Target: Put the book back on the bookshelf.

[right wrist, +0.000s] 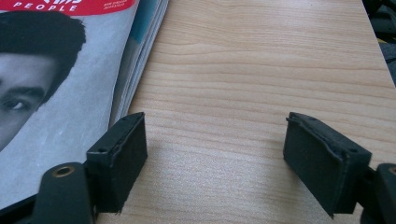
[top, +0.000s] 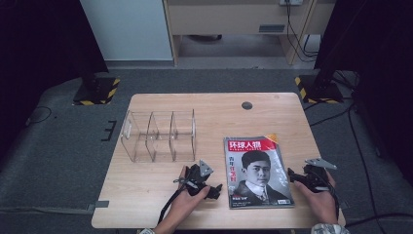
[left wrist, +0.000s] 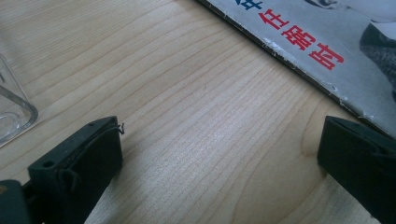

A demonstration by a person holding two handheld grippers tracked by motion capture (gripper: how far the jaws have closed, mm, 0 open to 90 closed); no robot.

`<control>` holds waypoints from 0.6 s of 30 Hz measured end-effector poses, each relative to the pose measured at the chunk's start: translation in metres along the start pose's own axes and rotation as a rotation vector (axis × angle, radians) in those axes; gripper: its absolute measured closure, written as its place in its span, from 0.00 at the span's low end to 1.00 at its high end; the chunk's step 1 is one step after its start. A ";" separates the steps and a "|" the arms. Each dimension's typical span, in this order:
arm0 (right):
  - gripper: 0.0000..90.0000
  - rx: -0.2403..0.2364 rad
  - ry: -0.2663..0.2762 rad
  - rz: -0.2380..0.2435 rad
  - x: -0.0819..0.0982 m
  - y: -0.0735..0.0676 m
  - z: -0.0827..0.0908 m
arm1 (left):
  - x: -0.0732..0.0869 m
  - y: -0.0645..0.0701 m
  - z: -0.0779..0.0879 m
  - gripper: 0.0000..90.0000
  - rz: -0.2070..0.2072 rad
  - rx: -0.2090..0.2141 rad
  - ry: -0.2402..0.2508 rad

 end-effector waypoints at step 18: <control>0.27 -0.126 0.090 0.025 -0.019 -0.028 0.017 | -0.028 0.025 0.007 0.12 -0.044 0.082 0.107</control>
Point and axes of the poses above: each handheld gripper's, and its own axes: z roughly backward along the jaws, x roughly out of its underside, y roughly to its right, the point moved 5 cm from there along -z, roughly forward along the jaws, and after that the axes turned 8 degrees about x, right-handed, at the moved point
